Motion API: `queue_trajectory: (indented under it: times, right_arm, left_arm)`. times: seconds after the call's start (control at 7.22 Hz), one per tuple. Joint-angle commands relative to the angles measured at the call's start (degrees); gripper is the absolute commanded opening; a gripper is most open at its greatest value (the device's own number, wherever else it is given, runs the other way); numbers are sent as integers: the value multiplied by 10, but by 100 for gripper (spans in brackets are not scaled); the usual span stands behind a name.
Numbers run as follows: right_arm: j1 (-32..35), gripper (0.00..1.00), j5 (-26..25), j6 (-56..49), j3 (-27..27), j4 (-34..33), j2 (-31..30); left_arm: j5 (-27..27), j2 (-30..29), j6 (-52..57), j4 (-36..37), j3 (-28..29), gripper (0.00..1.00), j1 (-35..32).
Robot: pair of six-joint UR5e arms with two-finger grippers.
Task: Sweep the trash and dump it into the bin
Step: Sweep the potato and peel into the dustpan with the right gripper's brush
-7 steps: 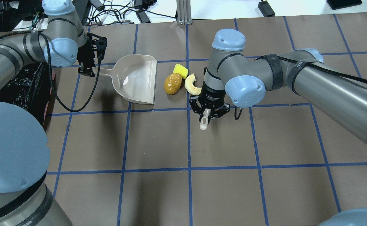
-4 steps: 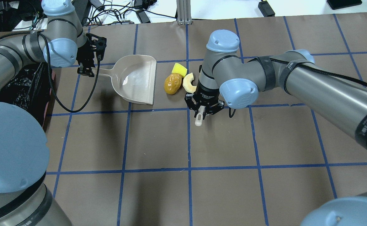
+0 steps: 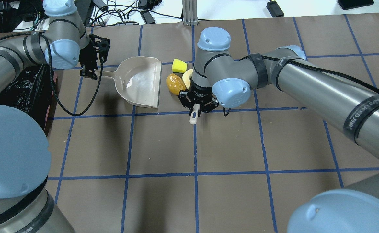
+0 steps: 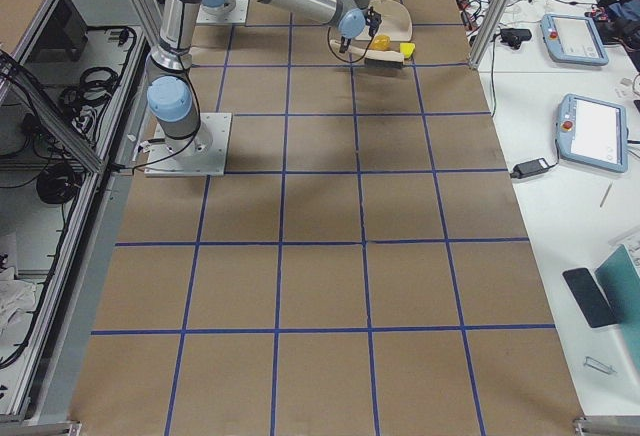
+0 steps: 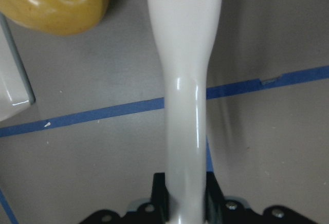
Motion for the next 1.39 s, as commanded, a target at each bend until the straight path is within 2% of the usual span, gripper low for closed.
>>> queue_trajectory:
  times: [0.0, 0.42, 0.83, 1.25]
  right_arm:
    - [23, 0, 0, 4, -5, -43, 19]
    - [46, 0, 1, 47, -23, -61, 35]
    - [82, 0, 12, 118, -103, -61, 85]
    - [94, 0, 40, 154, -115, -61, 84]
  left_arm:
    - [2, -2, -6, 0, 1, 7, 0]
    - [3, -3, -31, 0, 4, 7, 0]
    - [0, -3, -31, 0, 4, 7, 0]
    - [-2, -3, -31, 0, 4, 7, 0]
